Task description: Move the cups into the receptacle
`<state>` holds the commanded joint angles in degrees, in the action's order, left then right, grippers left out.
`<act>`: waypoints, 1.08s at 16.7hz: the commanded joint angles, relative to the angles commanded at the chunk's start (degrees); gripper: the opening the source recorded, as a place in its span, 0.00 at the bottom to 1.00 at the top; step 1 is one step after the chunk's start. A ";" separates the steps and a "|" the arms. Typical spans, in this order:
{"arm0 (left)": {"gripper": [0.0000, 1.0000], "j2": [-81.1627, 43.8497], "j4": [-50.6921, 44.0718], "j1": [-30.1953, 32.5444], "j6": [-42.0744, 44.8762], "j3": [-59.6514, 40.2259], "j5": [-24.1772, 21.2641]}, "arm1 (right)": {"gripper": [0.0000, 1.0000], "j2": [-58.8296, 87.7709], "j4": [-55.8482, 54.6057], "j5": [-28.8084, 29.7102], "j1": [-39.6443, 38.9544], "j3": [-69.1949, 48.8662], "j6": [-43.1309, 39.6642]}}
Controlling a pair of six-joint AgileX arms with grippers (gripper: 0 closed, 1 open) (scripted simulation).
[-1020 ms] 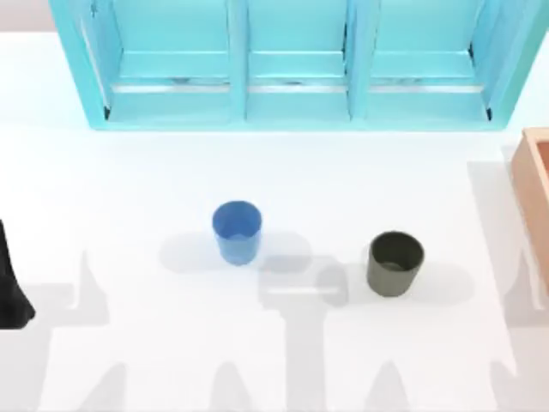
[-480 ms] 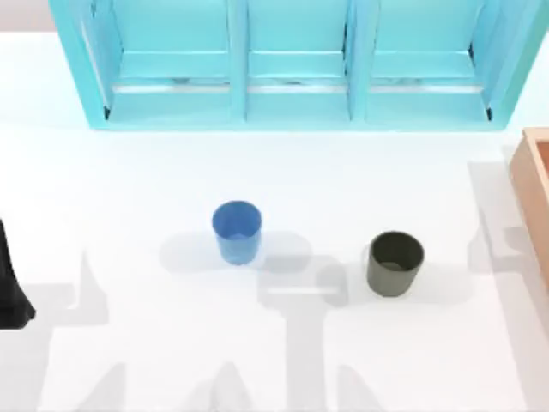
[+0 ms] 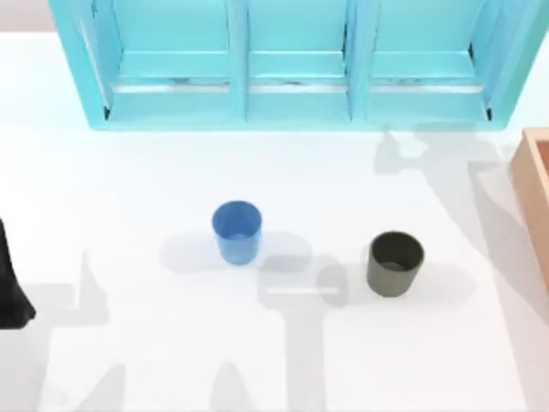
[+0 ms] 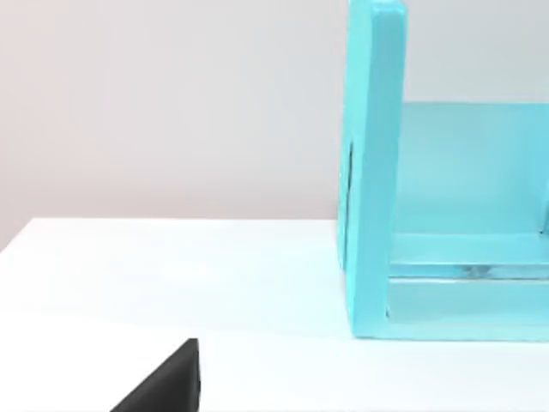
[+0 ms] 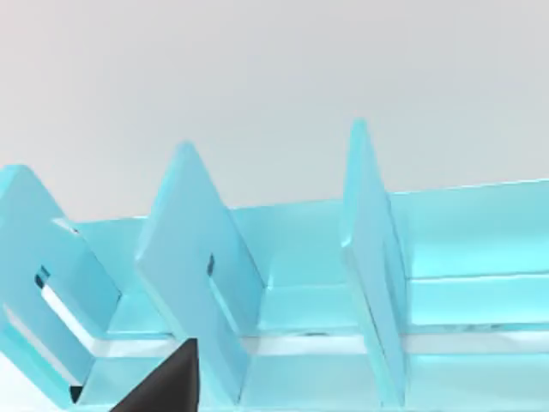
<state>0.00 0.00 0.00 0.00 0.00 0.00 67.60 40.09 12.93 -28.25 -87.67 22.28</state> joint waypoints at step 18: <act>1.00 0.00 0.00 0.00 0.00 0.00 0.00 | 1.00 85.91 54.62 2.68 -23.58 -86.35 27.90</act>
<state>0.00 0.00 0.00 0.00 0.00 0.00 153.51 94.71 15.61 -51.83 -174.02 50.18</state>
